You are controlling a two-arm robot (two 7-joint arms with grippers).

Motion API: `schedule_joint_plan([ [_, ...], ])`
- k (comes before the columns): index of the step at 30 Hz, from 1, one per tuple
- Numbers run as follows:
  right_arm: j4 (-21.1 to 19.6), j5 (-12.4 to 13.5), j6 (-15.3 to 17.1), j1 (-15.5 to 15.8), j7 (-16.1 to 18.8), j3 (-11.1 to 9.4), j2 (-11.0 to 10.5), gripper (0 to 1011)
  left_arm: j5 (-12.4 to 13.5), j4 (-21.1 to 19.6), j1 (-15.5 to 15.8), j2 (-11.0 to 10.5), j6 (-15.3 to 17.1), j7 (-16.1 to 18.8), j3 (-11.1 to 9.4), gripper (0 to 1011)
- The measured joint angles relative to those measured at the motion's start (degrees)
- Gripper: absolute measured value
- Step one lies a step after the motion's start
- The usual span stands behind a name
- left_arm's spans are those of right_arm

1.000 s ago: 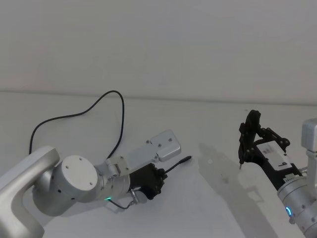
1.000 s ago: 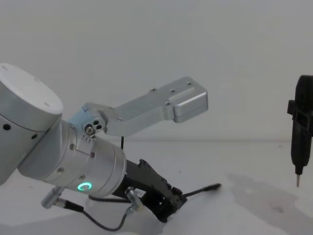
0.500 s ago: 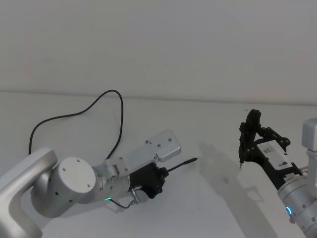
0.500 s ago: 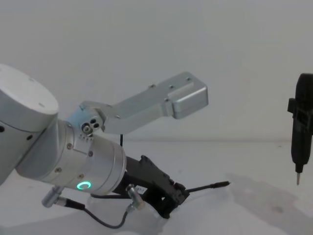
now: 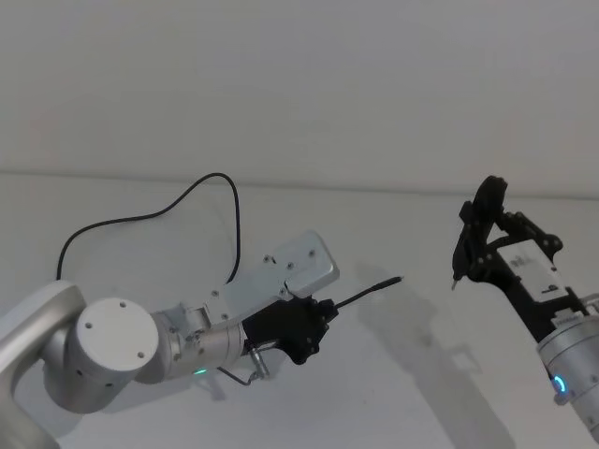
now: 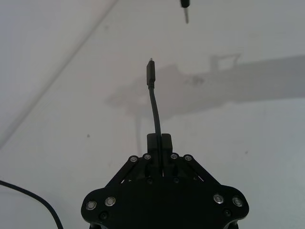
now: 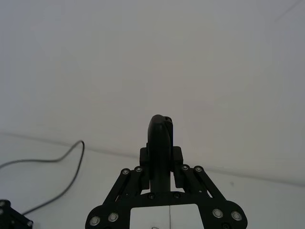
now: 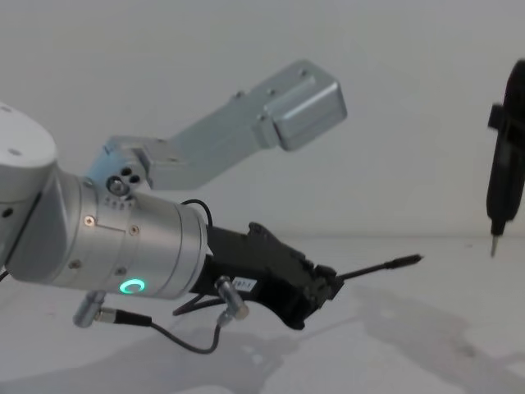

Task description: Pick up the data cable with the one hand.

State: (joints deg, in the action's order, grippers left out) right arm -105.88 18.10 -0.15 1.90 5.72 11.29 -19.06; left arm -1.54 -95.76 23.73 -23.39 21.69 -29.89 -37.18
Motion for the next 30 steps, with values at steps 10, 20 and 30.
schedule_joint_plan([
  [10, -3.92, 2.31, -0.65, 0.73, 1.54, -1.35, 0.55, 268, -1.69, -1.75, -0.83, -0.86, -3.16, -0.71, 1.31, 48],
  [20, -5.07, 4.83, -0.73, 1.3, 2.53, -2.09, 1.92, 268, -2.47, -2.56, -1.2, -1.26, -4.58, -0.99, 1.88, 48],
  [30, -2.89, 6.86, -1.18, 0.16, 3.95, -2.1, 3.65, 268, -2.8, -2.91, -1.36, -1.43, -5.15, -1.12, 2.12, 48],
])
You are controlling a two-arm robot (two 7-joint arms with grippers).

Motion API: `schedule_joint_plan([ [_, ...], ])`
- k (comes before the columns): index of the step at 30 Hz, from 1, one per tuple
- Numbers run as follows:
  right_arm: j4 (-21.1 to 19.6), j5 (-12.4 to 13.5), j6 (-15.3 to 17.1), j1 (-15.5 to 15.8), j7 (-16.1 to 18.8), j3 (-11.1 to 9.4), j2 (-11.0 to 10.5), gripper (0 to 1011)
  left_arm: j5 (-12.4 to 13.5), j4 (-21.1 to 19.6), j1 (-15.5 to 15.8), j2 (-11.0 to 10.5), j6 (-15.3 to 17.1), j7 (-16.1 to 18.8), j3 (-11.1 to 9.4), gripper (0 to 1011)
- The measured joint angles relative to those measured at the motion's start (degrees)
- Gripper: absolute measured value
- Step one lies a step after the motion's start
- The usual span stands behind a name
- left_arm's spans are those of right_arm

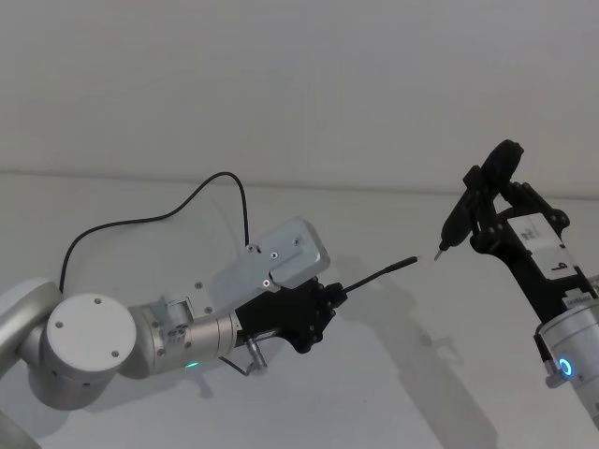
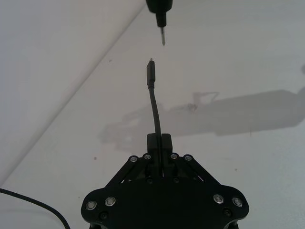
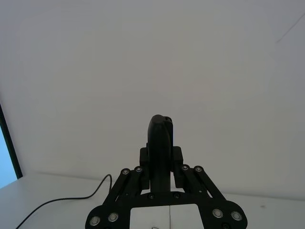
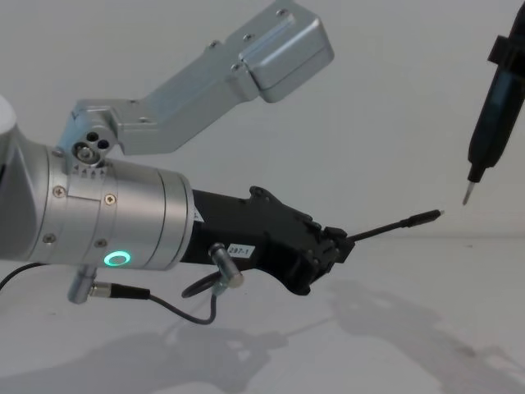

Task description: Pick up the data cable with the one hand.

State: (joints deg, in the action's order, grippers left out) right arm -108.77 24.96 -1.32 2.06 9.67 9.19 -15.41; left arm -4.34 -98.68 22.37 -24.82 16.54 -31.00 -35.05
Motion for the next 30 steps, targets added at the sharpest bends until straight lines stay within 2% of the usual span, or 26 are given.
schedule_joint_plan([
  [16, 4.18, 1.05, -0.27, -3.39, 1.72, 0.53, 1.29, 268, -0.19, -0.2, -0.09, -0.09, -0.38, -0.09, 0.15, 48],
  [30, 5.29, 1.06, 0.17, -4.45, 2.2, 0.9, 1.45, 268, -0.25, -0.26, -0.11, -0.13, -0.48, -0.1, 0.21, 48],
])
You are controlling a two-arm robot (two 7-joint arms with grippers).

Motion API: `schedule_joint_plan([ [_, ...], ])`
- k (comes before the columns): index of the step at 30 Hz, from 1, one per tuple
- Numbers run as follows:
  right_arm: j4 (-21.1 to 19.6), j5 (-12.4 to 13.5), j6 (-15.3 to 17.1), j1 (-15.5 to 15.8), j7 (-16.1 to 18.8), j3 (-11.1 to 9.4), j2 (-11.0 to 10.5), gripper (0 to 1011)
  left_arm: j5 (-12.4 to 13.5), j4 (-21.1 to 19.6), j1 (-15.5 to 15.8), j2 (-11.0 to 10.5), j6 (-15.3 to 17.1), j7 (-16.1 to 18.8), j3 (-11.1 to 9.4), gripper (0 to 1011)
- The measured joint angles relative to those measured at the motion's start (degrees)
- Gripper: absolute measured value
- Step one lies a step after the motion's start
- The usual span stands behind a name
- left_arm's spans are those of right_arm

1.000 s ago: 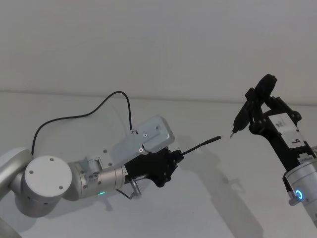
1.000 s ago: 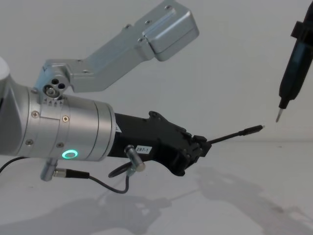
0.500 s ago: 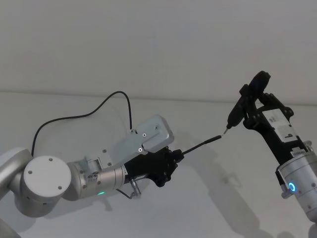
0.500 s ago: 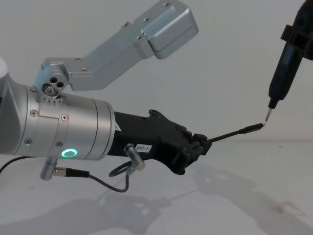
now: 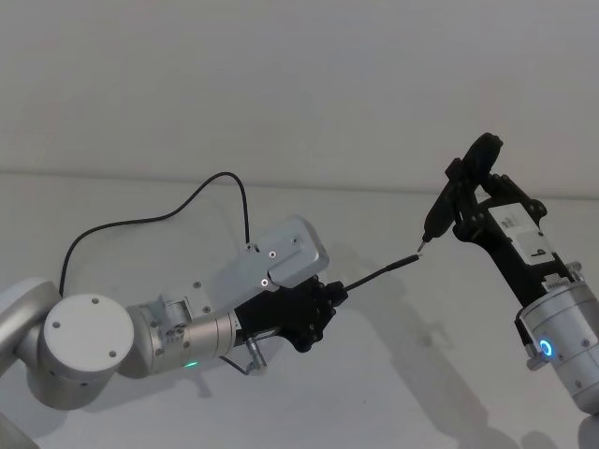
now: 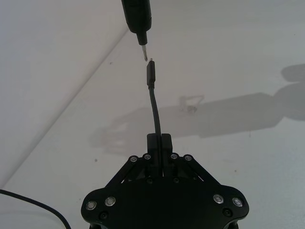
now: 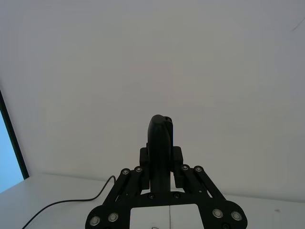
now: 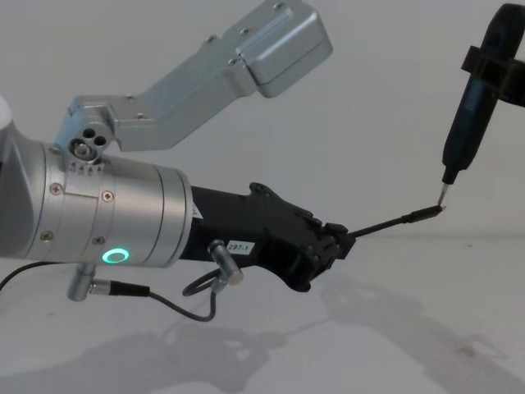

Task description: Pick up the data cable with the one hand.

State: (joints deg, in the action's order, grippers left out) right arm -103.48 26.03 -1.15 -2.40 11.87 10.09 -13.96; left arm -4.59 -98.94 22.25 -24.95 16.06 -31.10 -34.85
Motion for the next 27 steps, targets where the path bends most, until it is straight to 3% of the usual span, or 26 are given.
schedule_joint_plan([
  [27, -0.76, -0.34, 0.27, 0.25, 0.19, 0.0, -0.27, 268, 0.0, 0.0, 0.0, 0.0, -0.03, 0.01, -0.01, 48],
])
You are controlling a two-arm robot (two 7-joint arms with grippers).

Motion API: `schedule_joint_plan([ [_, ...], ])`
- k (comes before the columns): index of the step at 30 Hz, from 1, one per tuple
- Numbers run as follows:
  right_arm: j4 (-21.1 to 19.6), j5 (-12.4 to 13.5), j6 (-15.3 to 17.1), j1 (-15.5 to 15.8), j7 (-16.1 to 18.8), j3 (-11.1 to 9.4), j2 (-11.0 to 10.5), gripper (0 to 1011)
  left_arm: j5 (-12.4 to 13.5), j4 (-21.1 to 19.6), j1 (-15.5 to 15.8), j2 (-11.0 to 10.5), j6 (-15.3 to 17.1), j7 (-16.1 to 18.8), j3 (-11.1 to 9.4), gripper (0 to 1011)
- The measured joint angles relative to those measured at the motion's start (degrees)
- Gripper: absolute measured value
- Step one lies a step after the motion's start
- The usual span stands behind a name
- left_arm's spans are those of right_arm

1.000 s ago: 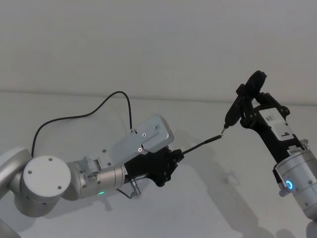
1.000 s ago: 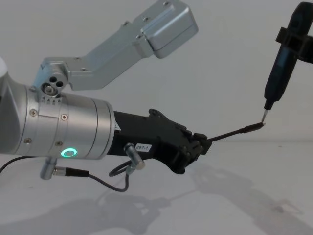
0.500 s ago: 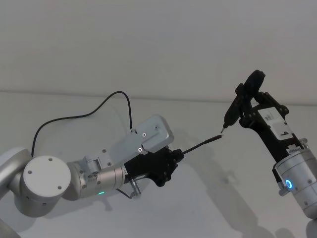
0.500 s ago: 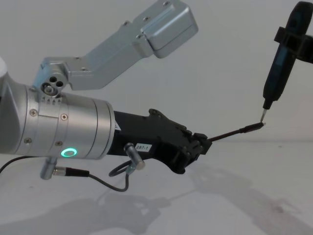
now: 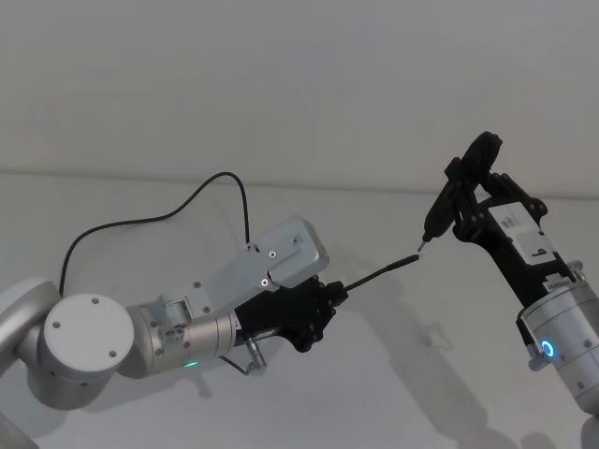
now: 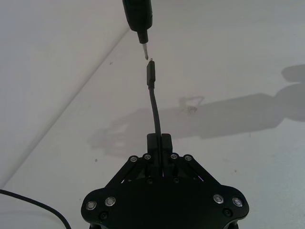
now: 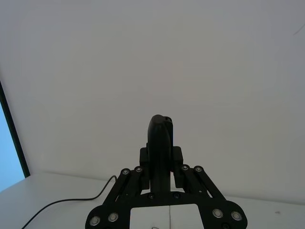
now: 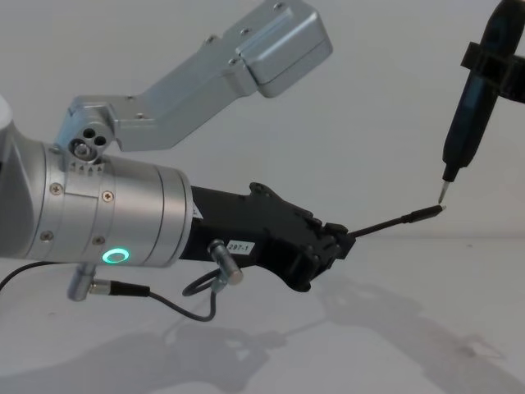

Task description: Pick up the data cable with the one hand.

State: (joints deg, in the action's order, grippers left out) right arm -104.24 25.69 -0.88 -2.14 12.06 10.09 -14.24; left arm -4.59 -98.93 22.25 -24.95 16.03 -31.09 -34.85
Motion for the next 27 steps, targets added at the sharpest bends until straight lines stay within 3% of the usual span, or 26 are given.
schedule_joint_plan([
  [27, -0.59, 0.14, 0.05, 0.79, -0.15, -0.24, -0.06, 268, 0.0, 0.0, 0.0, 0.0, 0.01, 0.0, 0.0, 48],
])
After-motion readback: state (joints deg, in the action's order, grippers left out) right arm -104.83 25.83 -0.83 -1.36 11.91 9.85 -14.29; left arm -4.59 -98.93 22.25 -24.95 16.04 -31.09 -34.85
